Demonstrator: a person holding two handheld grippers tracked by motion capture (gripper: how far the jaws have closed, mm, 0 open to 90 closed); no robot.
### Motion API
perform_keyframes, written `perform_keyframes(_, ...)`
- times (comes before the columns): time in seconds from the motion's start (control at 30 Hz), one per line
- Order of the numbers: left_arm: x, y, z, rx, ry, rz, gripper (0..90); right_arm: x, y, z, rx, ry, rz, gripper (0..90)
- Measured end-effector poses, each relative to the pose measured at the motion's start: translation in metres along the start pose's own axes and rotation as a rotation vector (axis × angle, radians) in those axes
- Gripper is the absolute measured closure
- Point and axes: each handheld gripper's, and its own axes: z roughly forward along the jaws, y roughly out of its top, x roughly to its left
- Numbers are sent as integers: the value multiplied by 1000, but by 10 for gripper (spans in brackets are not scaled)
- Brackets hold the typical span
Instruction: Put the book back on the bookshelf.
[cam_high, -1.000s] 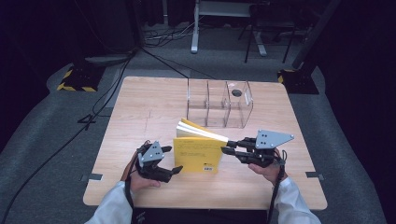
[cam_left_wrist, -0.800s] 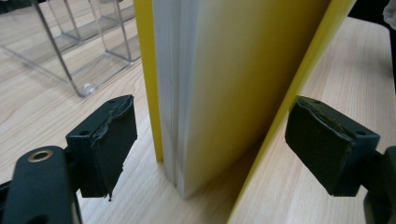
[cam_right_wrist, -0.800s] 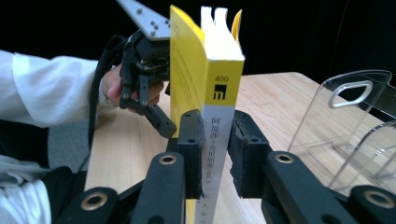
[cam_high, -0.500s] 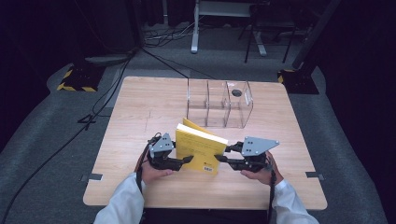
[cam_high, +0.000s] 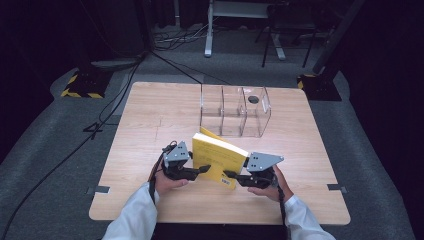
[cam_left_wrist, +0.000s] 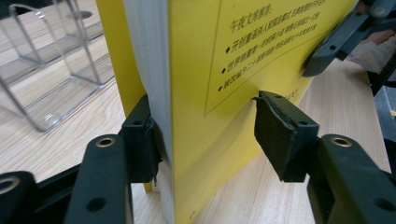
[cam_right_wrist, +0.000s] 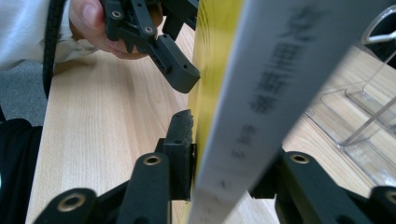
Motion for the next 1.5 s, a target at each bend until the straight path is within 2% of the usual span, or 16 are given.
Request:
perform_keyframes(0.07, -2, 2, 4, 1, 0, 8, 456, 0, -4, 0, -3, 0, 12, 611)
perform_keyframes(0.13, -2, 3, 7, -2, -6, 12, 450, -1, -10, -4, 1, -22, 18, 686)
perform_keyframes(0.4, -4, 4, 9, 4, -6, 19, 434, -2, -17, -10, -34, -11, 46, 743)
perform_keyframes(0.53, -5, 3, 6, 16, 13, 20, 407, -3, -19, -11, -46, -15, 60, 755)
perform_keyframes(0.67, -6, 0, -3, 43, 47, 19, 335, -5, -23, -15, -56, -32, 82, 762)
perform_keyframes(0.7, -6, -3, -9, 65, 68, 19, 325, -7, -24, -16, -61, -38, 87, 762)
perform_keyframes(0.73, -6, -3, -9, 65, 68, 19, 309, -7, -24, -16, -61, -38, 87, 762)
perform_keyframes(0.8, -7, -11, -17, 135, 101, 27, 274, -10, -27, -19, -65, -54, 107, 763)
perform_keyframes(0.9, -8, -23, -25, 200, 123, 31, 235, -13, -29, -23, -68, -66, 121, 763)
perform_keyframes(0.97, -8, -29, -29, 219, 136, 25, 189, -15, -31, -25, -67, -75, 126, 763)
perform_keyframes(1.17, -1, -51, -47, 230, 189, -38, 162, -18, -35, -32, -65, -101, 138, 763)
perform_keyframes(1.23, 0, -55, -51, 248, 210, -44, 162, -19, -37, -35, -64, -112, 140, 763)
perform_keyframes(1.37, 1, -64, -56, 292, 221, -43, 163, -21, -41, -42, -62, -140, 146, 762)
perform_keyframes(1.5, 1, -69, -59, 311, 239, -54, 165, -22, -44, -48, -59, -171, 153, 762)
